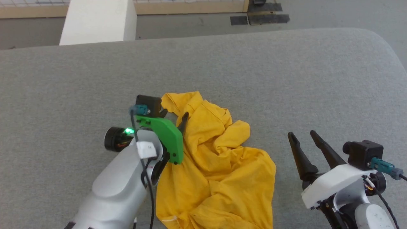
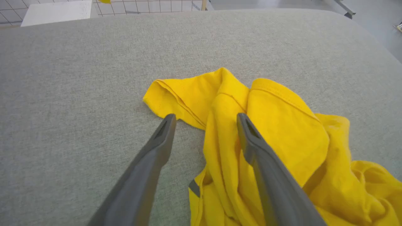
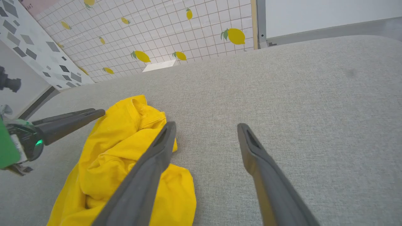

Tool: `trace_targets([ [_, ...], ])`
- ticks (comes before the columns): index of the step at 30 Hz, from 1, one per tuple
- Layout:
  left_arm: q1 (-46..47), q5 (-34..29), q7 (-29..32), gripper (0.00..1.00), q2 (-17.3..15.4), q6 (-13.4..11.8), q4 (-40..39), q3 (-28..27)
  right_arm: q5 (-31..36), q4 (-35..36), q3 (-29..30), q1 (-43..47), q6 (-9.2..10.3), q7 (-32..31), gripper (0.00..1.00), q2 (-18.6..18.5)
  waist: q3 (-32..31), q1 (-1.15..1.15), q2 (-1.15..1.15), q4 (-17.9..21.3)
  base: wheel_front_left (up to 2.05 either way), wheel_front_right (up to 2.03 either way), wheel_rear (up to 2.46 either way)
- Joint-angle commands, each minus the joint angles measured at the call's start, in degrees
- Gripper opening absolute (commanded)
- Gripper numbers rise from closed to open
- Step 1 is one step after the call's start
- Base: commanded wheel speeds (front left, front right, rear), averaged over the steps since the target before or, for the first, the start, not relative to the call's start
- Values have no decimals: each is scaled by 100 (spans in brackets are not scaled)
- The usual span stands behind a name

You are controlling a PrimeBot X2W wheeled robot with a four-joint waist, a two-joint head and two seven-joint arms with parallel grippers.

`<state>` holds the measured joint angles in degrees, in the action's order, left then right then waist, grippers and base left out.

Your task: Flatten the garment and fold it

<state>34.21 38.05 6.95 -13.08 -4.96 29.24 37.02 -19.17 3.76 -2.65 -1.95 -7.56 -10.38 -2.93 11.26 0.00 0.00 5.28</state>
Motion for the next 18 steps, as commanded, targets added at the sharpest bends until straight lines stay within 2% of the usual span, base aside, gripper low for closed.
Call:
trace_targets([
  [1,233,23,34,100,71,85,183,19,-42,-17,-38,-102,8,50,100,5,130,0,0,114,0,0,0],
  [3,421,14,188,100,135,131,500,82,-51,-36,-81,-126,8,72,100,5,181,0,0,162,0,0,0],
  [7,768,-213,798,100,118,-110,1202,315,-73,-79,-151,-184,8,109,100,5,252,0,0,242,0,0,0],
  [9,894,-293,1068,100,118,-142,1428,433,-84,-104,-174,-203,8,127,100,5,268,0,0,267,0,0,0],
  [10,929,-289,1164,95,130,-120,1484,462,-87,-114,-178,-208,8,137,100,5,274,0,0,270,0,0,0],
  [11,958,-268,1261,16,149,-79,1524,485,-90,-128,-175,-211,8,148,100,5,278,0,0,263,0,0,0],
  [12,969,-248,1318,0,161,-30,1531,504,-96,-138,-165,-210,8,158,100,5,278,0,0,248,0,0,0],
  [15,923,-152,1285,0,183,120,1442,495,-117,-179,-117,-181,8,181,100,5,228,0,0,144,0,0,0],
  [18,754,38,952,0,219,220,1237,333,-114,-201,-76,-164,8,181,100,5,138,0,0,4,0,0,0],
])
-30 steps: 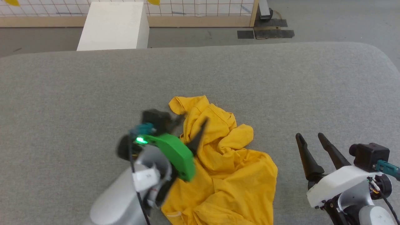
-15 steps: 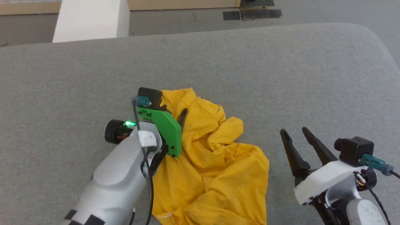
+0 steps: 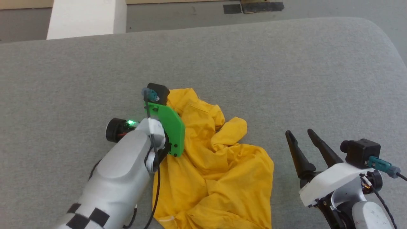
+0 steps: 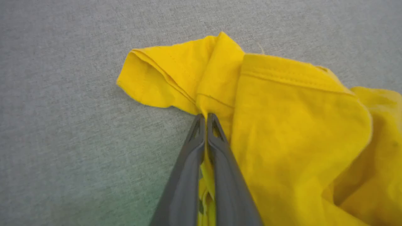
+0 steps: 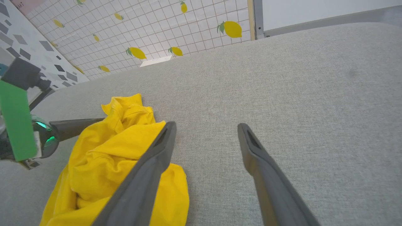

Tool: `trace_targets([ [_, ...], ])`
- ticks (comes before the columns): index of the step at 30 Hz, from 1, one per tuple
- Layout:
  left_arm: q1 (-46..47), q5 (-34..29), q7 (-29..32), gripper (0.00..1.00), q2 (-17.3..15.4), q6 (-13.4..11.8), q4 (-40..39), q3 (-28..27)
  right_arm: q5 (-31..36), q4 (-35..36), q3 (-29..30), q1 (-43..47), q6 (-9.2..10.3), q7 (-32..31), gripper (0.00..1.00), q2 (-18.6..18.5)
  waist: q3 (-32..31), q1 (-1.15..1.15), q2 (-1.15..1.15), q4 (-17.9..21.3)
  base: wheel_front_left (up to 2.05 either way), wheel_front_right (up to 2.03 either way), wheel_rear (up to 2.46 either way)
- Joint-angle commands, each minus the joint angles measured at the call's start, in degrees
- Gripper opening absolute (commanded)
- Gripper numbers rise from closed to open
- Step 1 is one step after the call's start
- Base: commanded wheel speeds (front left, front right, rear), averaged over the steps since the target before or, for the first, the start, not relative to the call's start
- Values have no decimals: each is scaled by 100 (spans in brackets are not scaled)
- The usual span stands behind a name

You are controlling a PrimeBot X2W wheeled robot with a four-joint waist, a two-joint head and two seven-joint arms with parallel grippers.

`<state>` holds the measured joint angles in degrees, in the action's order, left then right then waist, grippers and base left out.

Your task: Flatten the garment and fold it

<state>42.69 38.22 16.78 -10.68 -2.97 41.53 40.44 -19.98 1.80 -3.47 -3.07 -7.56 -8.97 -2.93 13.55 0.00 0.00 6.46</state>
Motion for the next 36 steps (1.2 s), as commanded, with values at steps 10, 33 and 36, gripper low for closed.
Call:
trace_targets([
  [10,-983,229,-2390,0,-475,-758,-1046,-1141,2,77,85,-23,8,-52,100,5,-394,0,0,-666,0,0,0],
  [33,-3665,-1048,-3176,100,109,-1066,-3752,-2969,1067,-1582,-196,-1704,8,-719,100,5,-134,0,0,-1924,0,0,0],
  [36,-3670,-1438,-3177,100,415,-770,-3760,-3188,1268,-2281,-199,-2109,8,-1160,100,5,-54,0,0,-2101,0,0,0],
])
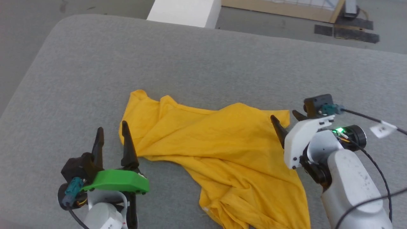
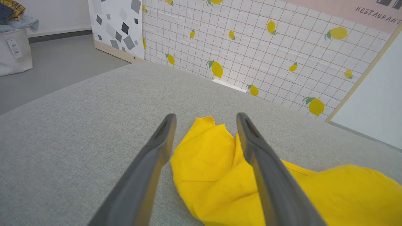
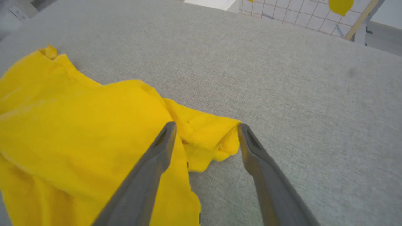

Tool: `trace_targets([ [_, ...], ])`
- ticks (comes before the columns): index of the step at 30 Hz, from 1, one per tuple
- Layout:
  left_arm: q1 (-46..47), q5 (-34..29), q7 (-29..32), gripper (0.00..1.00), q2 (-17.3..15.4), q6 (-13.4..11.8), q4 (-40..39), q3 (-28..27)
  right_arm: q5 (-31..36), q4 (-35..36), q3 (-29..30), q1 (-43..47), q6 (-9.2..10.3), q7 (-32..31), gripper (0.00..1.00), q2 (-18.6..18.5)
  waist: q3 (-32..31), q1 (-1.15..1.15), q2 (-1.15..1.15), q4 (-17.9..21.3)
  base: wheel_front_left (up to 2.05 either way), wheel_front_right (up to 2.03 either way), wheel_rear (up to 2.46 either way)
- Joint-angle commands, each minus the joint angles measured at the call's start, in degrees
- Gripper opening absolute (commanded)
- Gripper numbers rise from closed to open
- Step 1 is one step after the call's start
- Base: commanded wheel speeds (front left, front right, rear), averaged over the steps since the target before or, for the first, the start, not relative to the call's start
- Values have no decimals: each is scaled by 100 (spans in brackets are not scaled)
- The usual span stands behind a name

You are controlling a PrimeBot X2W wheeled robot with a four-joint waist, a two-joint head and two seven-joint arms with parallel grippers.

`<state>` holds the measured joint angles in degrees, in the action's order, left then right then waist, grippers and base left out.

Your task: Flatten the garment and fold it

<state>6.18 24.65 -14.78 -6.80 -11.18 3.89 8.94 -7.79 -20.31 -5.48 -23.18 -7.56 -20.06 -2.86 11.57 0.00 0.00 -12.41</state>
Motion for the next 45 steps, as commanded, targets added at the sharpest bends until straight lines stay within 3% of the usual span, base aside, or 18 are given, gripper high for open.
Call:
trace_targets([
  [1,-17,-161,-20,100,89,127,16,-93,107,-253,8,-197,8,-190,100,-2,162,0,0,-257,0,0,0],
  [6,-11,-426,-21,100,316,453,106,-331,450,-1097,53,-566,8,-1177,100,-2,256,0,0,-453,0,0,0],
  [7,-9,-453,-21,100,335,488,124,-362,472,-1191,35,-599,8,-1352,58,-2,256,0,0,-466,0,0,0],
  [8,-13,-467,-21,100,354,524,148,-401,486,-1246,59,-643,8,-1487,32,-2,255,0,0,-476,0,0,0],
  [9,-18,-489,-21,100,364,552,174,-419,515,-1250,72,-682,8,-1543,0,-2,255,0,0,-479,0,0,0],
  [15,-37,-542,-21,100,388,657,321,-556,520,-892,504,-936,8,-1054,0,-199,155,0,0,-356,0,0,0],
  [23,-80,-602,-21,100,390,686,345,-589,848,-260,1914,-921,8,-101,0,-552,6,0,0,0,0,0,0],
  [30,173,-739,-21,100,385,855,556,-529,991,-131,2756,-378,8,-639,0,-341,141,0,0,340,0,0,0],
  [34,619,-838,67,100,187,1069,905,-429,895,-43,2980,-195,8,-946,0,-150,260,0,0,503,0,0,0],
  [35,778,-851,183,100,82,1112,994,-432,864,-7,3000,-161,8,-980,5,-108,291,0,0,558,0,0,0],
  [36,906,-848,284,100,3,1128,1058,-455,831,21,3009,-136,8,-979,43,-82,306,0,0,597,0,0,0],
  [37,1057,-811,455,100,-92,1167,1133,-488,787,60,2996,-106,8,-964,100,-56,329,0,0,657,0,0,0],
  [41,1530,-701,1293,100,-499,1318,1344,-559,598,260,2946,12,8,-706,100,-12,392,0,0,864,0,0,0],
  [45,1884,-456,2410,100,-928,1573,1509,-543,260,602,2553,192,8,-23,100,-5,452,0,0,1079,0,0,0],
])
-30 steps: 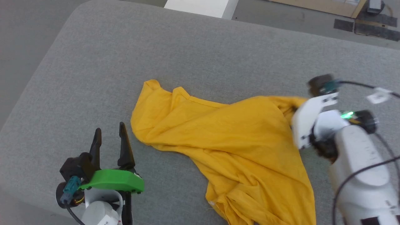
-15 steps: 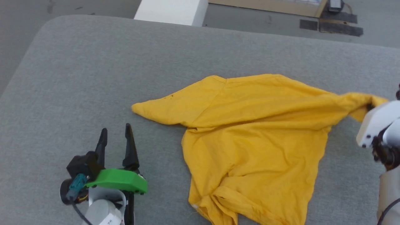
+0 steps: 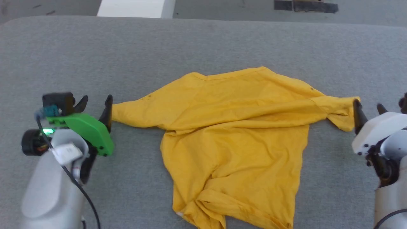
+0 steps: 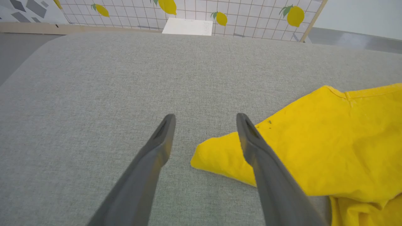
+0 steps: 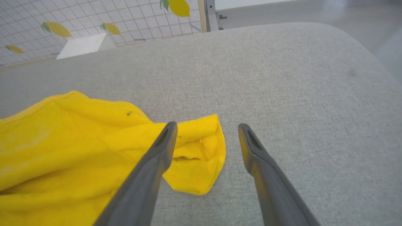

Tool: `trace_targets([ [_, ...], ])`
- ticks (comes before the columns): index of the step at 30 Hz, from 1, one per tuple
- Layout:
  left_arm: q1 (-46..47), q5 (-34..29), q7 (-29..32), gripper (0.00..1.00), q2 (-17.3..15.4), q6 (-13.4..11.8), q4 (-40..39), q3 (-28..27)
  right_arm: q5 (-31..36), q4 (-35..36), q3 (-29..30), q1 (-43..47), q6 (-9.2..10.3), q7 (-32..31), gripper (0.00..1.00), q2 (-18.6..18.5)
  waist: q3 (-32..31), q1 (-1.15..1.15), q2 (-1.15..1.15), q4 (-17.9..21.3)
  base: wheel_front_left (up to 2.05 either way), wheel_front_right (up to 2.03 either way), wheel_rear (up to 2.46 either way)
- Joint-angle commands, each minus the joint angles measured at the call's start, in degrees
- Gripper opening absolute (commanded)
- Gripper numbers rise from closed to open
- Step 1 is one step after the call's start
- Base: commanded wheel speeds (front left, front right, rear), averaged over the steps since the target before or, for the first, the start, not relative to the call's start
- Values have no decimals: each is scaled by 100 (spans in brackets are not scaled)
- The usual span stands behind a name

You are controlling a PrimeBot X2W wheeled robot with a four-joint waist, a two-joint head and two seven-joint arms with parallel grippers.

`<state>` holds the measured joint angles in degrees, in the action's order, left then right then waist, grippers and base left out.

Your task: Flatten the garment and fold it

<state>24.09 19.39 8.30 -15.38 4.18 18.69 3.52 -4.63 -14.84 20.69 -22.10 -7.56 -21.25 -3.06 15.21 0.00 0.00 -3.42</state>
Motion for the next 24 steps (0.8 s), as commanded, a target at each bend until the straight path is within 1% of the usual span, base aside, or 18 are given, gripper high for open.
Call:
trace_targets([
  [1,156,158,379,100,-168,92,65,7,-73,154,-175,152,8,261,100,16,100,0,0,232,0,0,0],
  [3,278,389,955,100,-380,175,94,-15,-5,389,-481,317,8,630,100,16,125,0,0,349,0,0,0],
  [4,336,479,1300,100,-549,207,95,-17,-64,504,-637,389,8,828,100,16,153,0,0,430,0,0,0],
  [5,474,793,2193,100,-913,254,16,-66,-220,767,-890,583,8,1256,100,17,215,0,0,597,0,0,0],
  [9,514,1162,3232,100,-1216,267,-118,-114,-468,990,-1067,783,8,1498,100,17,295,0,0,779,0,0,0],
  [12,482,1375,3985,100,-1367,159,-207,-150,-574,1121,-1149,865,8,1542,100,17,376,0,0,915,0,0,0],
  [14,466,1369,4293,100,-1479,46,-284,-148,-594,1189,-1166,860,8,1552,100,18,434,0,0,994,0,0,0],
  [19,431,1341,4761,100,-1627,-208,-357,-151,-655,1267,-1261,771,8,1566,100,18,598,0,0,1170,0,0,0],
  [24,287,1525,5362,100,-1644,-394,-369,-156,-745,1229,-1361,713,8,1568,100,18,696,0,0,1298,0,0,0],
])
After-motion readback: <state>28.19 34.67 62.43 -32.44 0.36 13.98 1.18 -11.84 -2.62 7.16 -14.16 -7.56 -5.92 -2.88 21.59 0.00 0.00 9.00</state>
